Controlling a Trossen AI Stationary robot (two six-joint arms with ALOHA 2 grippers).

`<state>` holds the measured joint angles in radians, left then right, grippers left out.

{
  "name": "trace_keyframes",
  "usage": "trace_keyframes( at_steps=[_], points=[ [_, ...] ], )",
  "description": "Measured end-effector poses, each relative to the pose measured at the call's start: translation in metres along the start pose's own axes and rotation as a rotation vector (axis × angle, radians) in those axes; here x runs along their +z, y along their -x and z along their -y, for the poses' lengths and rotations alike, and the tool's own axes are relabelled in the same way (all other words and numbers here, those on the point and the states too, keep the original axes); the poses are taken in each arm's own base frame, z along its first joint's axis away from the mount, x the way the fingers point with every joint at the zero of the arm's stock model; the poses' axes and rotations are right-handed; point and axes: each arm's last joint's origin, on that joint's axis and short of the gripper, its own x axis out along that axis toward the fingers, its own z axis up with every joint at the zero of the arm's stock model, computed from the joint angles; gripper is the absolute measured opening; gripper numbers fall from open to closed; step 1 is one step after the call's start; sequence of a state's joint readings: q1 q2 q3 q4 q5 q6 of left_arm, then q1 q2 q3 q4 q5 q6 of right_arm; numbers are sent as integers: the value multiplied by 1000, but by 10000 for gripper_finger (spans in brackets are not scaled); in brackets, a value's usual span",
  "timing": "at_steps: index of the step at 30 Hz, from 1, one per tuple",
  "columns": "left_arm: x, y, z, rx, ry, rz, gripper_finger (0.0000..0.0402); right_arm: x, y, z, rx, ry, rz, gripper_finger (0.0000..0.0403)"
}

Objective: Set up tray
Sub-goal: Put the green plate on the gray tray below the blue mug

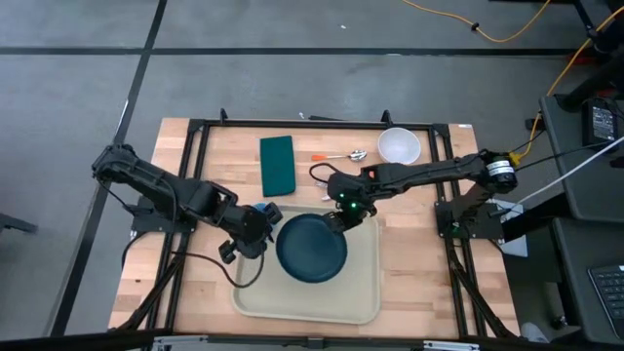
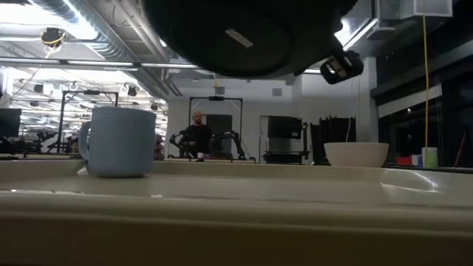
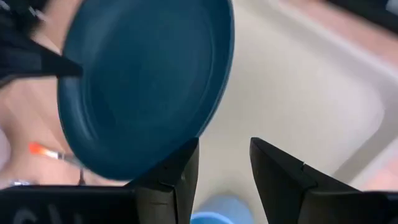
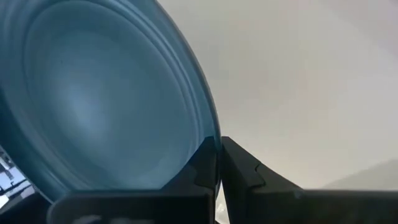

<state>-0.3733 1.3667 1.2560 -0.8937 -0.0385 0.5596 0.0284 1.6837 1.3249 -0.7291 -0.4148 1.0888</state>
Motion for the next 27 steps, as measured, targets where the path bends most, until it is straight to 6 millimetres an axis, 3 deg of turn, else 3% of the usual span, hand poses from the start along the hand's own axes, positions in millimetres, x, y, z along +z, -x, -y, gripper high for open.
trace_keyframes(
  at_steps=[7, 17, 27],
  points=[
    [1, -1, 2, 40, 3, -37, 138, 10, -15, -1, -7, 10, -26, 11],
    [-1, 6, 1, 87, 67, -39, 138, 14, -32, -3, -69, -14, 103, 11],
    [-2, 6, 0, 116, 69, -60, 138, -9, -45, -13, -98, -48, 146, 11]
  ],
)
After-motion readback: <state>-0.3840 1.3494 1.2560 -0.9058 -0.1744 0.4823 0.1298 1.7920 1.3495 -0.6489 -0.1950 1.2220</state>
